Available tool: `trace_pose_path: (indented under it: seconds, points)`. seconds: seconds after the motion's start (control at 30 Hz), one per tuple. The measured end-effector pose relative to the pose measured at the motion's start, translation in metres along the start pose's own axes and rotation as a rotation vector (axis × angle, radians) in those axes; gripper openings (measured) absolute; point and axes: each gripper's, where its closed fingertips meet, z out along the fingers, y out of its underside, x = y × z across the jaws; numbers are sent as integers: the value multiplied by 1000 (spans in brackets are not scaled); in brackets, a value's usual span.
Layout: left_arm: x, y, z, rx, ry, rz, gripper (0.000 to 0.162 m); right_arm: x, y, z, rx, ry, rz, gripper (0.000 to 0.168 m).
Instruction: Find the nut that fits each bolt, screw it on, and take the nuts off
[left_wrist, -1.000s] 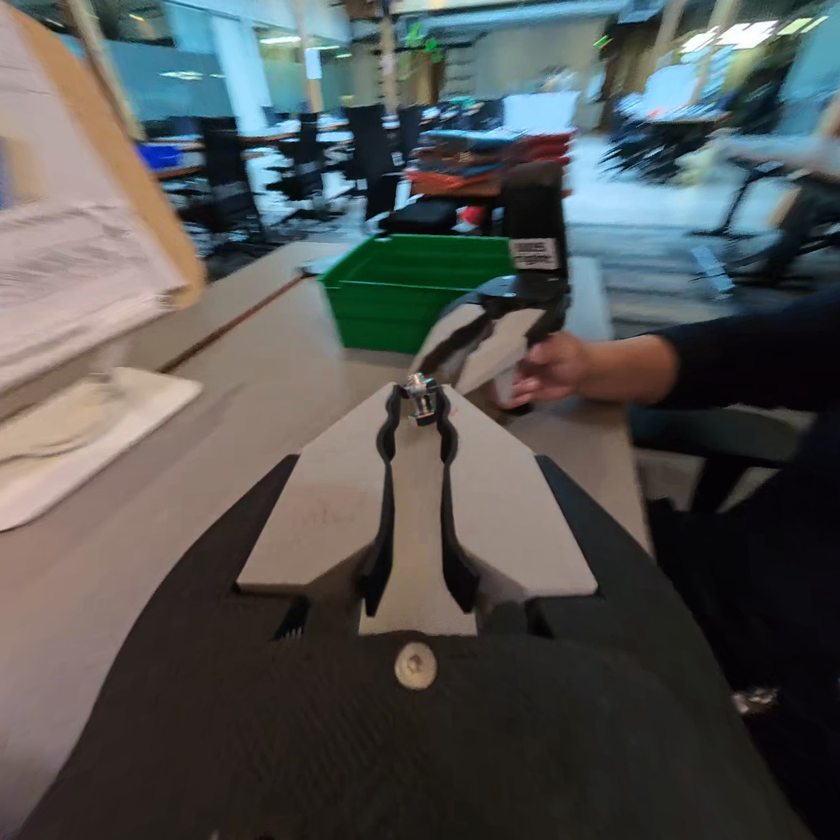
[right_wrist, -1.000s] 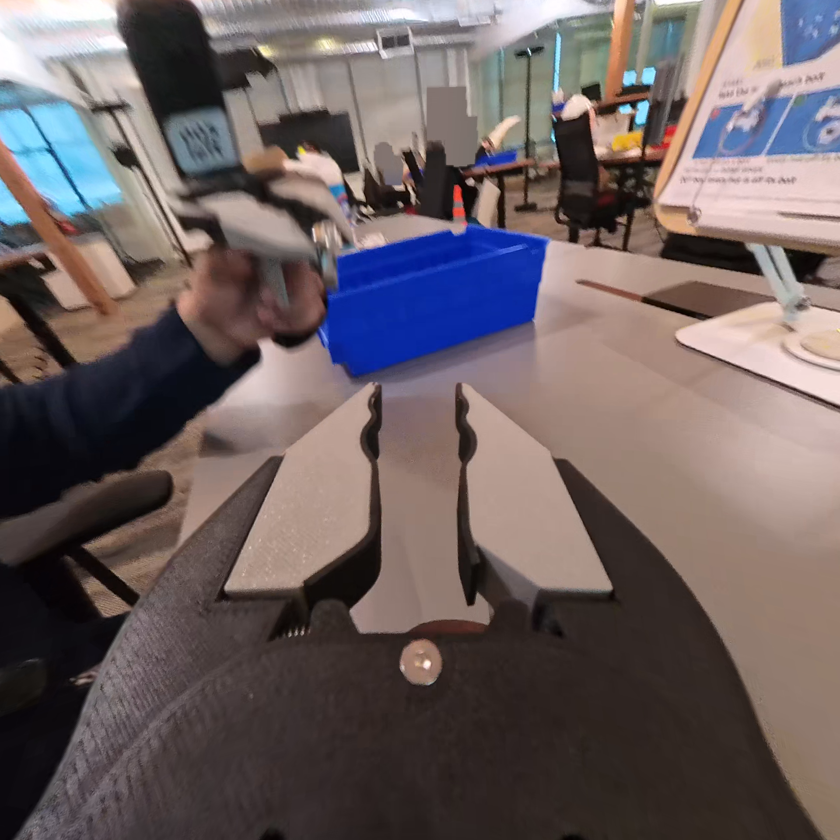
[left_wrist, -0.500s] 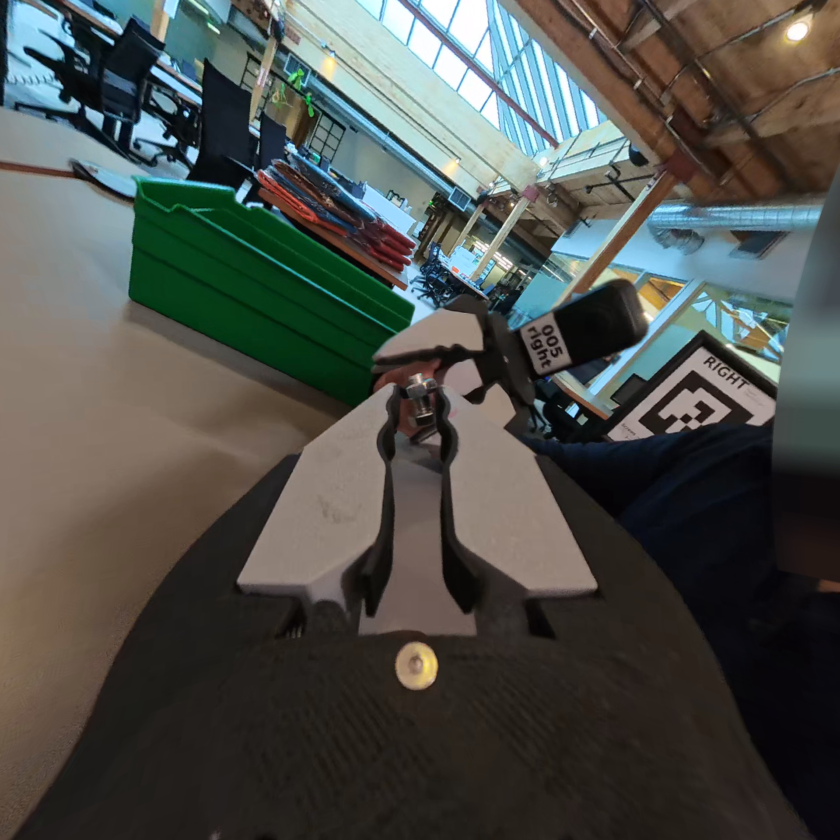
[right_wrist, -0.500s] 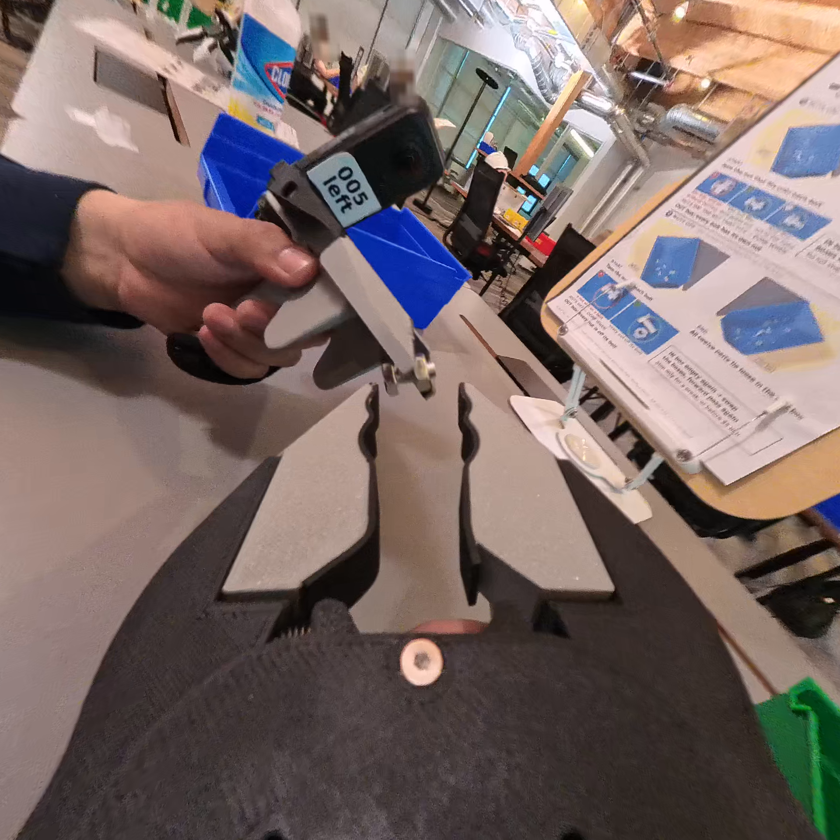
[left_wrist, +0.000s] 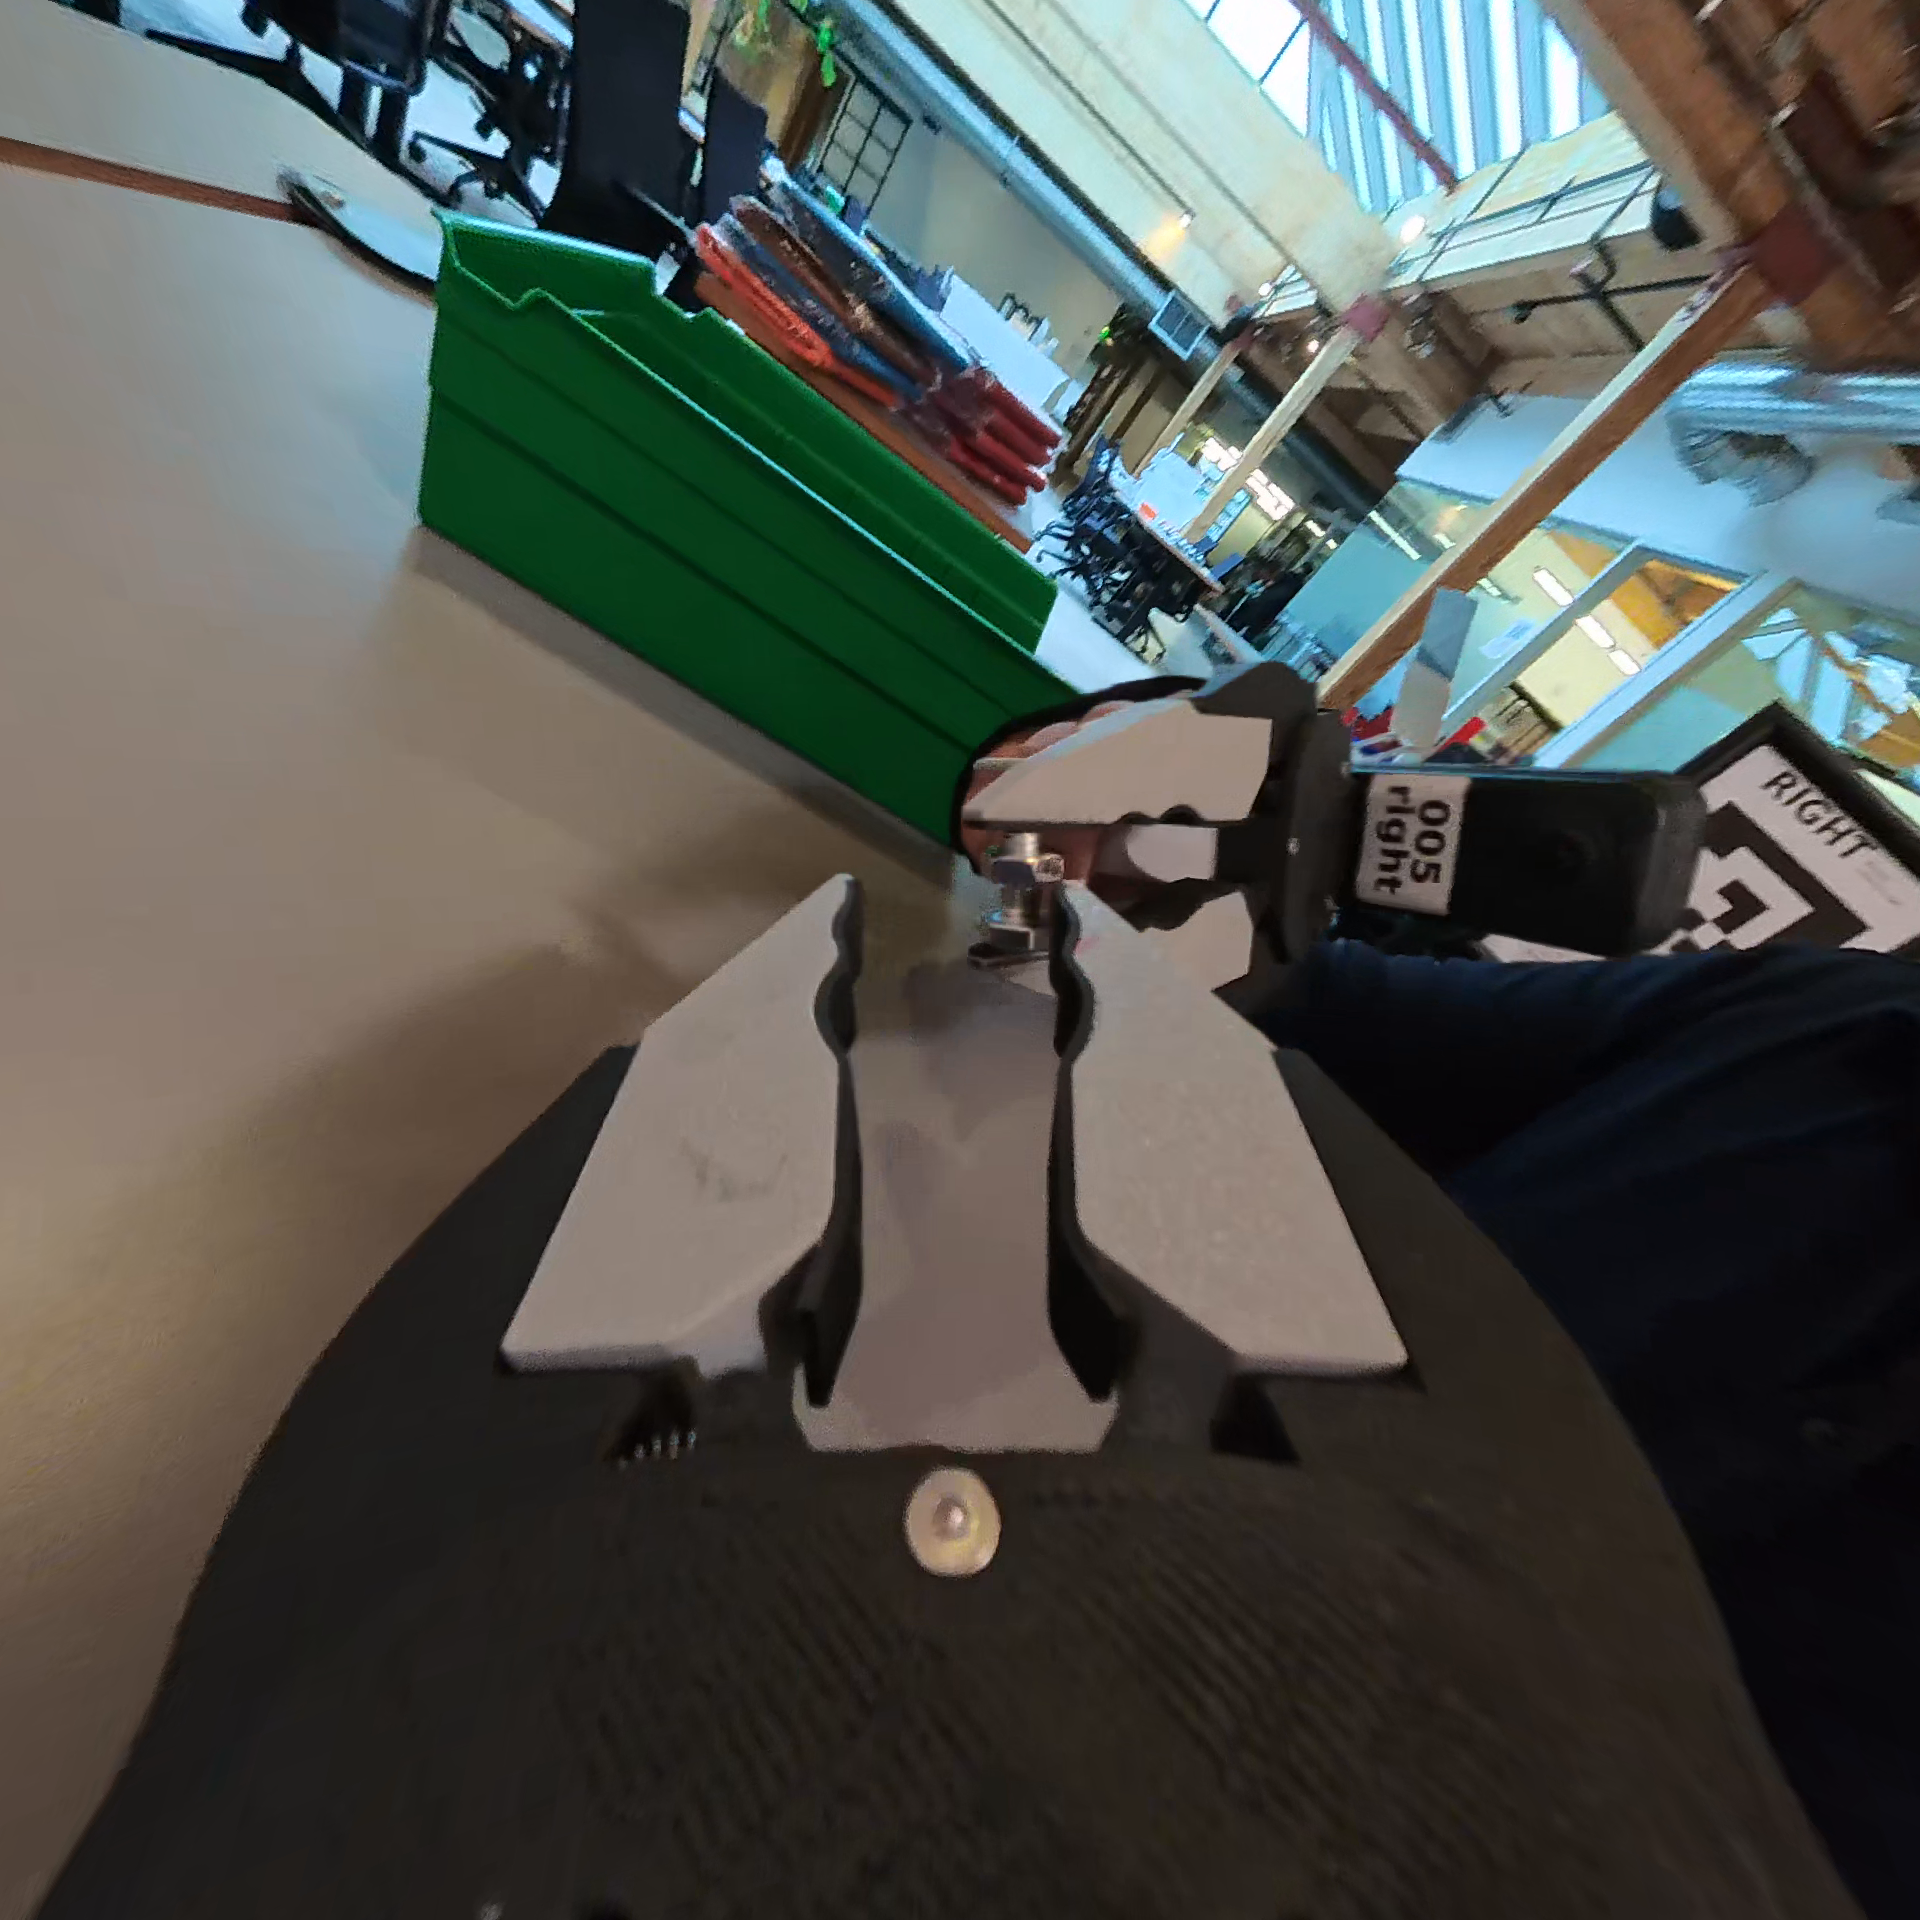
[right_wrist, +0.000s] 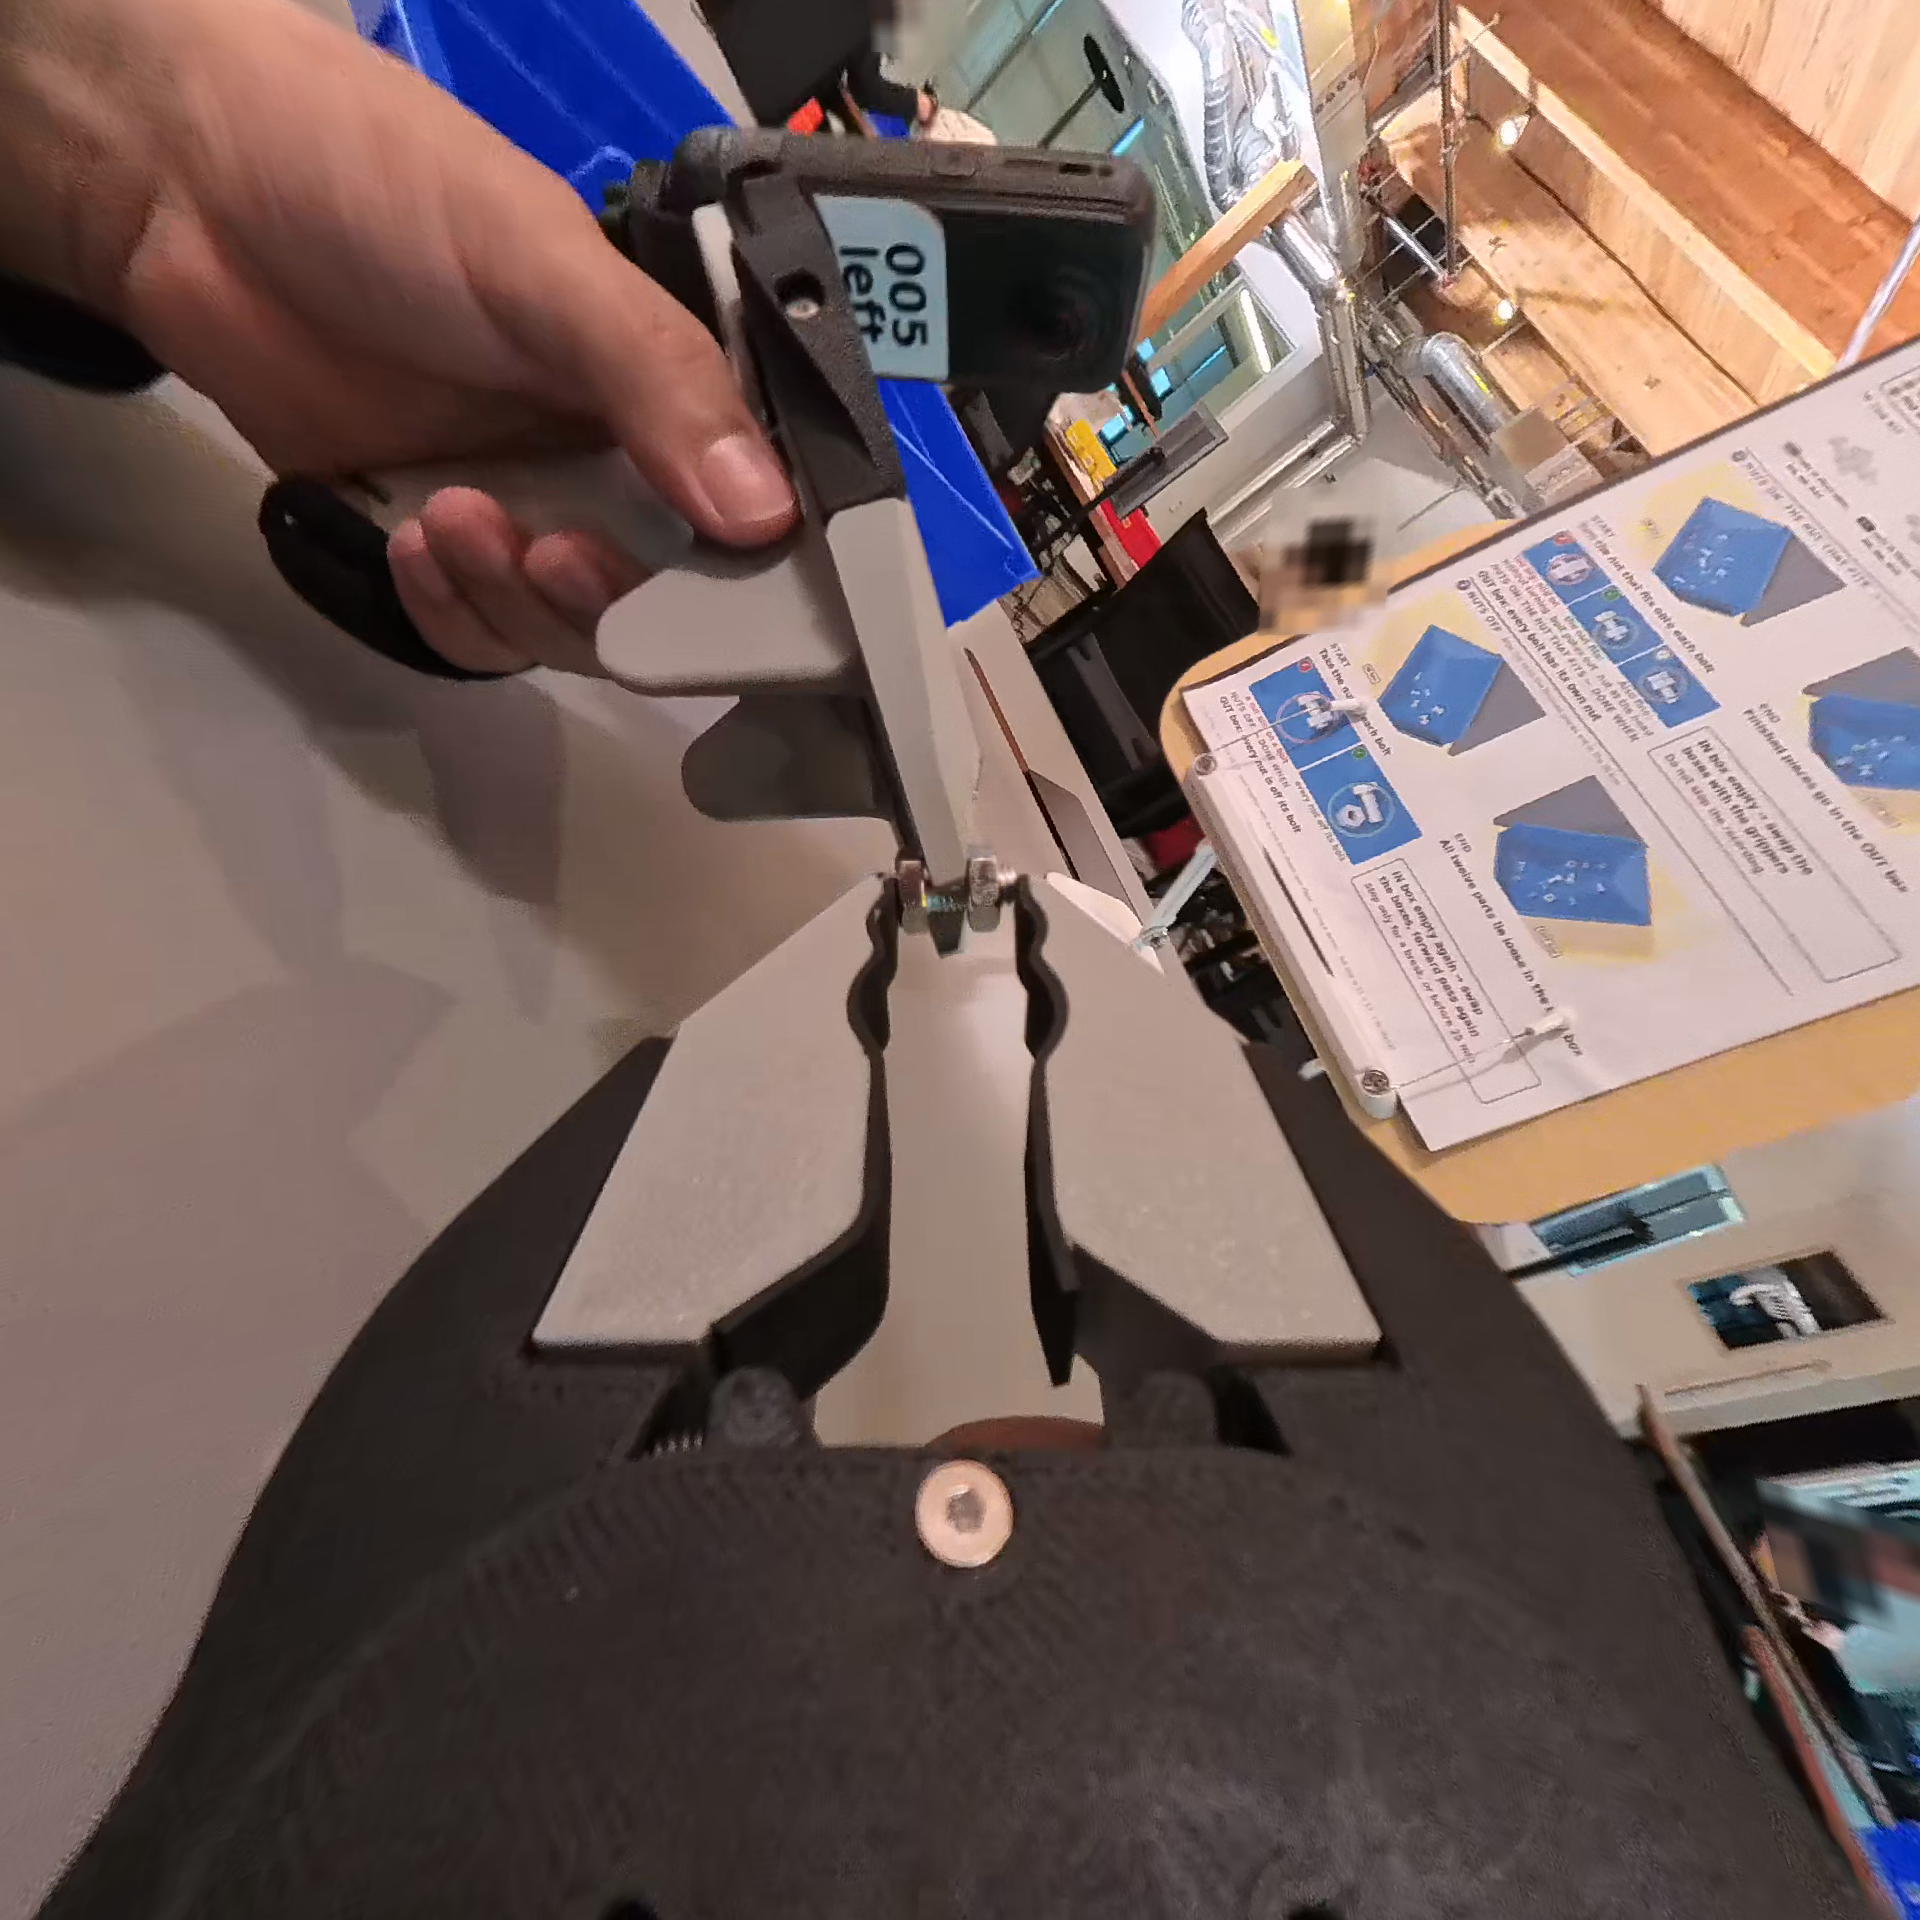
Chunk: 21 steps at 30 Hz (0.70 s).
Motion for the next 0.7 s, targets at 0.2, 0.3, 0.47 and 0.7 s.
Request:
trace_pose_path:
  seconds: [0.2, 0.3, 0.47, 0.7]
  points:
    - [-4, 9, -1, -65, -50, 48, 35, -1, 10, 2, -59, 8, -55, 19]
    - [-7, 11, 0, -78, -83, 87, 34, -2, 14, 3, -72, 0, -67, 19]
    - [-7, 13, 1, -92, -99, 106, 31, -4, 16, 3, -92, 1, -111, 19]
    - [-5, 11, 1, -73, -82, 90, 25, -10, 15, 4, -99, -16, -139, 19]
